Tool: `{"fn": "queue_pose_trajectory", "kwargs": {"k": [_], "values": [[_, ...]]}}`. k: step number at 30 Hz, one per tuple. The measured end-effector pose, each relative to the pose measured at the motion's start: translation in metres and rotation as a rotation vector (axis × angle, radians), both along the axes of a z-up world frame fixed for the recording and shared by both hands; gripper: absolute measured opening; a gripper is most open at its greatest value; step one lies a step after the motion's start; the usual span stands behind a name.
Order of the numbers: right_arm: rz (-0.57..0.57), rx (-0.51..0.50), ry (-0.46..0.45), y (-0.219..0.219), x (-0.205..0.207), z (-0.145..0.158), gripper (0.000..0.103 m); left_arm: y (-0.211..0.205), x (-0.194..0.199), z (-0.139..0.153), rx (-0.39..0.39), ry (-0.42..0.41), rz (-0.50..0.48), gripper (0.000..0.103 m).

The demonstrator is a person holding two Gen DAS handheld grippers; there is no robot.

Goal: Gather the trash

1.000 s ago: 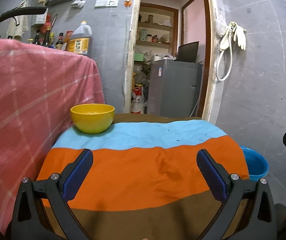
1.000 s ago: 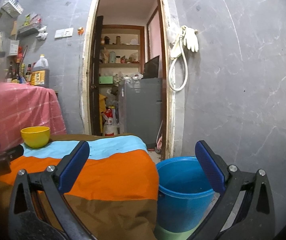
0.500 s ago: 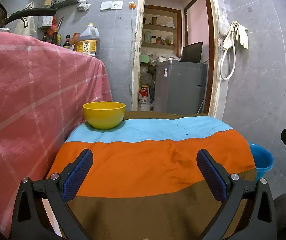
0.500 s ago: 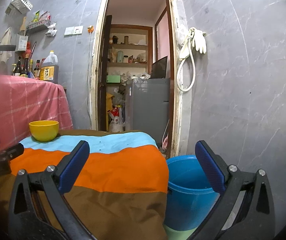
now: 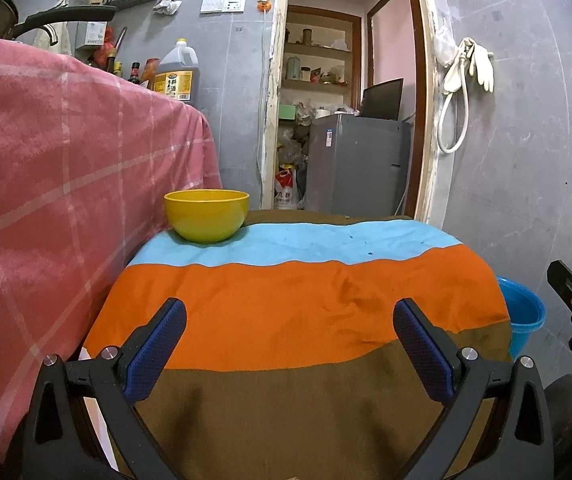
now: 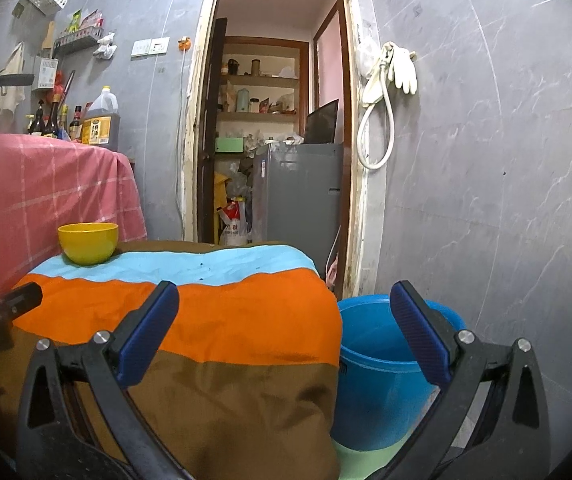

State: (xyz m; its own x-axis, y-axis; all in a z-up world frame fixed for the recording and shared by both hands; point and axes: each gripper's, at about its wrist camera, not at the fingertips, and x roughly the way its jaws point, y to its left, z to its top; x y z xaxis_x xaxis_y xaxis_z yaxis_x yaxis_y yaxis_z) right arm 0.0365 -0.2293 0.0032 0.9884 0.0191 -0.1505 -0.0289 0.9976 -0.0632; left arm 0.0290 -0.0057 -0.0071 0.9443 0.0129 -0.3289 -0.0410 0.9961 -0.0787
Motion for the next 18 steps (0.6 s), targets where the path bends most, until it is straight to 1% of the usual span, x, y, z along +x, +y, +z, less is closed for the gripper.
{"fn": "queue_pose_trajectory", "kwargs": {"k": [6,18], "values": [[0.0,0.001,0.015,-0.002,0.002,-0.006,0.103,0.001,-0.001,-0.005,0.012,-0.007,0.002,0.101],[0.011,0.005,0.006,-0.003,-0.002,-0.008,0.103,0.002,-0.011,-0.006,0.025,-0.063,-0.003,0.102]]}}
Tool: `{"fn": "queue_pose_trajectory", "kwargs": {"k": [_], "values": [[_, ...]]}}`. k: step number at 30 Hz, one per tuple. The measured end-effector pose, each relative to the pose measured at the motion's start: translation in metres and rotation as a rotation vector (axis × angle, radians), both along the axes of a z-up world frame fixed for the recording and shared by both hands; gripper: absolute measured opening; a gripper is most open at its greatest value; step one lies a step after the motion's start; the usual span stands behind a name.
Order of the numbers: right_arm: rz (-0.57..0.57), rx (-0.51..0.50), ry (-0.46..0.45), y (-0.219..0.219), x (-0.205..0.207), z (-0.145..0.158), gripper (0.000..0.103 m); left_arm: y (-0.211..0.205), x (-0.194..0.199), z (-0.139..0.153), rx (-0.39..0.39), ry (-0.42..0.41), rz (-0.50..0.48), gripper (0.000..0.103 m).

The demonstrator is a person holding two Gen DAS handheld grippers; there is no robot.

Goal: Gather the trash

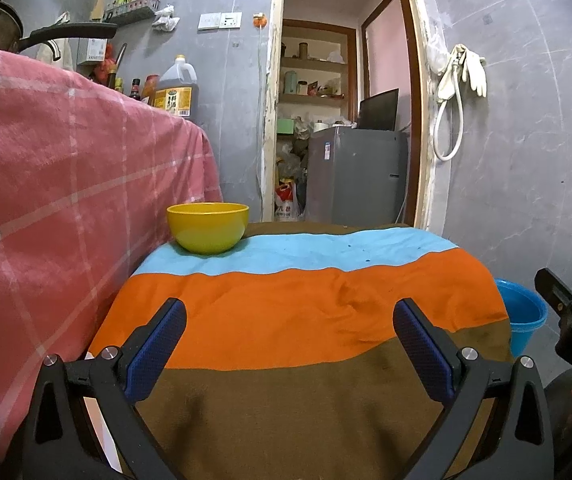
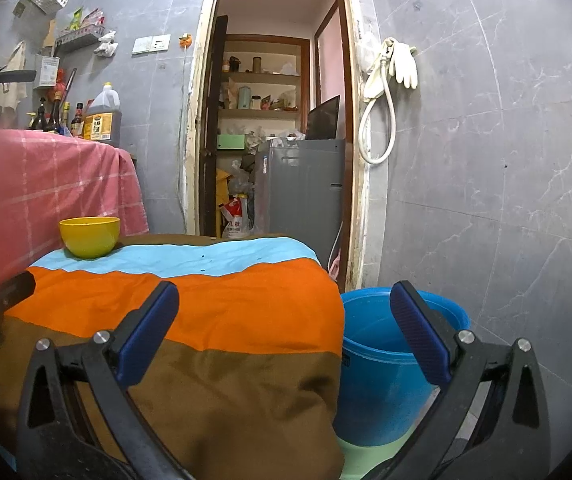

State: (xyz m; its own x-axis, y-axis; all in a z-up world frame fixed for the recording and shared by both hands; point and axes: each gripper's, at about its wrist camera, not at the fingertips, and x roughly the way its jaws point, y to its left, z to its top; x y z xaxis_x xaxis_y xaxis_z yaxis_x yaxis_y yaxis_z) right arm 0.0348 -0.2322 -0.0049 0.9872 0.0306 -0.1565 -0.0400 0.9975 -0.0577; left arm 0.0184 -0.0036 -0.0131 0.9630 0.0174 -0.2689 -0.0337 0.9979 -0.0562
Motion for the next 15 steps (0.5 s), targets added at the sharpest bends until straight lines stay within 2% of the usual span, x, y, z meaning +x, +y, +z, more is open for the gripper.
{"fn": "queue_pose_trajectory", "kwargs": {"k": [15], "values": [[0.01,0.019,0.007,-0.0013,0.001,-0.0045,0.103,0.0036,-0.0043,-0.0021,0.0,-0.018,0.004,0.102]]}}
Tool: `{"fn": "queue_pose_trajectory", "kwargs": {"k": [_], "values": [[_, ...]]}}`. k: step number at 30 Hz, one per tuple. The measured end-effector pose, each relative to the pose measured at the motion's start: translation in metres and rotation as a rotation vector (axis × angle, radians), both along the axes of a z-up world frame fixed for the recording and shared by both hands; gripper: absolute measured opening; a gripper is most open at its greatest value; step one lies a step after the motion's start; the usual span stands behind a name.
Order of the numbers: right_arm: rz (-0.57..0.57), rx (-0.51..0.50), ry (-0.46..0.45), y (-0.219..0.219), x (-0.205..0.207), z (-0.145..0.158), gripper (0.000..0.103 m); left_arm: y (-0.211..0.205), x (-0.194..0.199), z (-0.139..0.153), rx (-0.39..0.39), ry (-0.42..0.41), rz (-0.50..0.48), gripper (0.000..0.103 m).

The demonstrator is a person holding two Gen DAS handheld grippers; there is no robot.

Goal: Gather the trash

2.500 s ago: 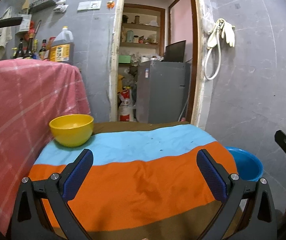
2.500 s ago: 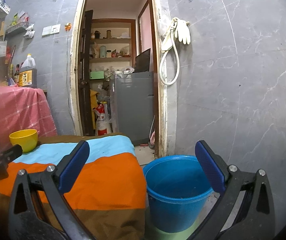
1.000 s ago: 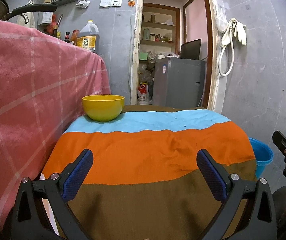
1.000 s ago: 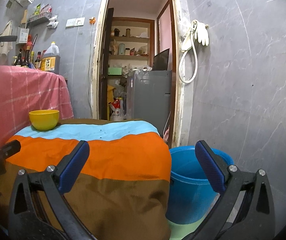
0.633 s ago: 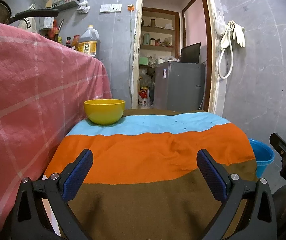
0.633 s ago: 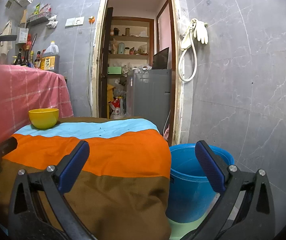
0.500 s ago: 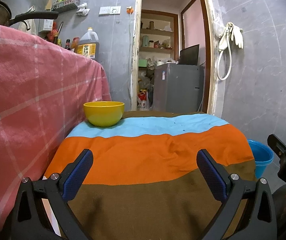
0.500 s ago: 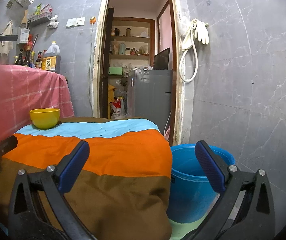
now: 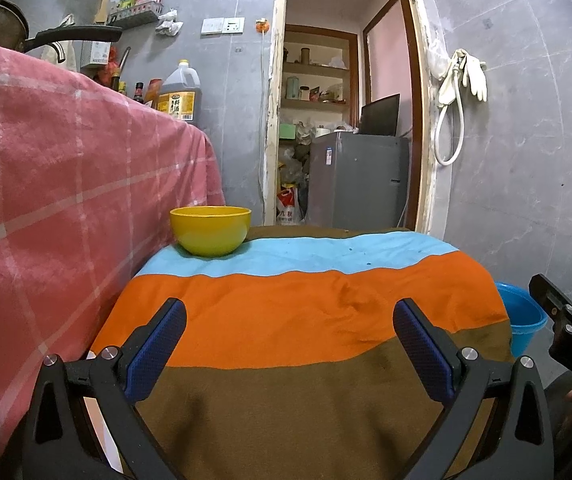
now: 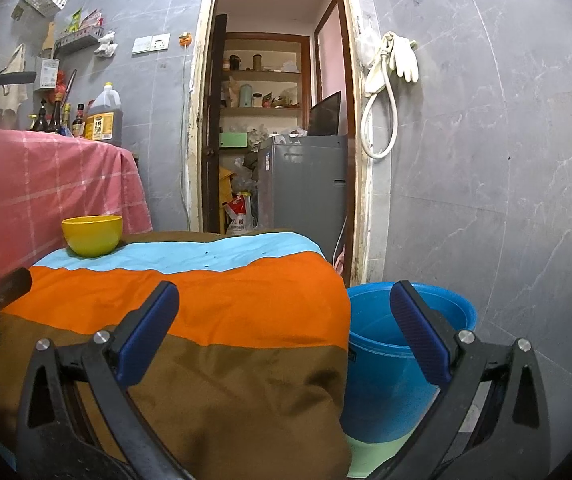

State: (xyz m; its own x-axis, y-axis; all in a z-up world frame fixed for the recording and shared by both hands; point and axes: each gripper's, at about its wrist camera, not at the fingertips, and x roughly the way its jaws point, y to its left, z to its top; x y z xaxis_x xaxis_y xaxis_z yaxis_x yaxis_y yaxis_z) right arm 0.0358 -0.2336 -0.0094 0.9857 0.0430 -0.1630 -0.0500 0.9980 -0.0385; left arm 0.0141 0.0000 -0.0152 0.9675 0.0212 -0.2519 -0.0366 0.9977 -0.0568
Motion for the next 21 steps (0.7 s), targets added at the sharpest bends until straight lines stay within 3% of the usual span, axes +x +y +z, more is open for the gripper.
{"fn": "queue_pose_trajectory", "kwargs": {"k": [21], "values": [[-0.001,0.001,0.001,0.0005,0.0003,-0.0005,0.103,-0.0004,0.0003,-0.0018,-0.003,0.007,0.001,0.102]]}}
